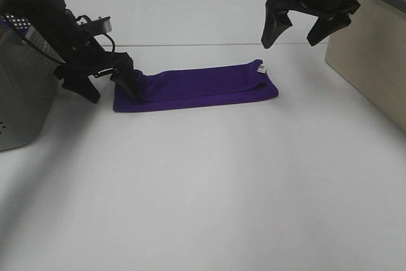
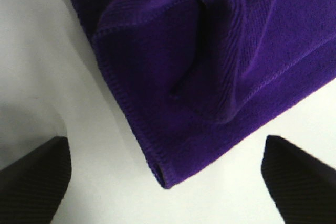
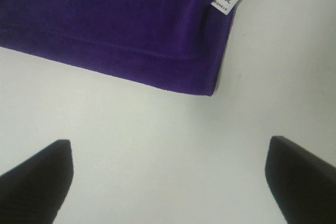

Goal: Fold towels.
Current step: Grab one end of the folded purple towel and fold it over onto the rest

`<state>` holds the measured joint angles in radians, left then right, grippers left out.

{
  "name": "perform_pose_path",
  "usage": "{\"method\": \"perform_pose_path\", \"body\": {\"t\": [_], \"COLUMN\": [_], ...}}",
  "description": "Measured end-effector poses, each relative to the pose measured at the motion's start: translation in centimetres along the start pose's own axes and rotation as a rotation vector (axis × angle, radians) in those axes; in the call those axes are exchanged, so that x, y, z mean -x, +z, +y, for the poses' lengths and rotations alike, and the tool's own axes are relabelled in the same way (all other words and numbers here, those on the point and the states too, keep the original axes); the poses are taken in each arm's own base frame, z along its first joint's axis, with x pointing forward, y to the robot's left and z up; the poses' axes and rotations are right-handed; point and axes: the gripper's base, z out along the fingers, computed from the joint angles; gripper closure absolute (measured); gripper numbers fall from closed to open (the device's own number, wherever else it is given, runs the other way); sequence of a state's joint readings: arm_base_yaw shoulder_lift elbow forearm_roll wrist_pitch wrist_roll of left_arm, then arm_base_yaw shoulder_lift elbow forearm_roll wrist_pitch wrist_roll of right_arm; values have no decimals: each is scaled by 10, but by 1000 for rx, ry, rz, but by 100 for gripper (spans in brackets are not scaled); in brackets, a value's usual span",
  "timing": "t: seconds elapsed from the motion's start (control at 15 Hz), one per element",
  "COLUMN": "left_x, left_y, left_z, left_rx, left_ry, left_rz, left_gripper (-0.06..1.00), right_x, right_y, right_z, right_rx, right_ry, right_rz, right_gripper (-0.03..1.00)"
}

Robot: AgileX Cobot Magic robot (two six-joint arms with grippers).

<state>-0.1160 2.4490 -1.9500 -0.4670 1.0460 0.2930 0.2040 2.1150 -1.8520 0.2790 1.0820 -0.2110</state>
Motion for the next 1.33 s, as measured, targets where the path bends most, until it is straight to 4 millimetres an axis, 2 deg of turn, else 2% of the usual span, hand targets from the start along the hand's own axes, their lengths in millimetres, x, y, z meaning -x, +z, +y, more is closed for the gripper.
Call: {"method": "perform_pose_path", "body": {"t": [0.33, 0.47, 0.6, 0.67, 0.8, 0.93, 1.0, 1.2, 1.33], "left_x": [3, 6, 9, 10, 8, 7, 6, 4, 6], "left_y": [10, 17, 25, 34, 39, 42, 42, 34, 5], "left_z": [-1, -10, -25, -37, -40, -37, -37, -36, -29], "left_rx": [-78, -93, -95, -108, -114, -96, -89, -41, 63], "left_ry": [-45, -48, -32, -46, -51, -37, -28, 39, 124], "left_rz": [-23, -55, -83, -99, -90, -79, -76, -42, -13], "left_gripper": [5, 10, 20, 33, 49, 82, 89, 90, 90], "right_x": [-3, -5, -5, -7, -9, -11, -11, -12, -11], "right_y": [0, 0, 0, 0, 0, -1, -1, -2, -8], "right_z": [1, 1, 1, 1, 2, 2, 3, 3, 5], "right_rx": [7, 10, 12, 14, 18, 25, 28, 33, 31], "right_ry": [7, 8, 8, 8, 7, 9, 10, 11, 7], "right_rz": [37, 54, 60, 72, 95, 121, 125, 128, 115], "right_gripper": [1, 1, 1, 1, 1, 1, 1, 1, 1]}}
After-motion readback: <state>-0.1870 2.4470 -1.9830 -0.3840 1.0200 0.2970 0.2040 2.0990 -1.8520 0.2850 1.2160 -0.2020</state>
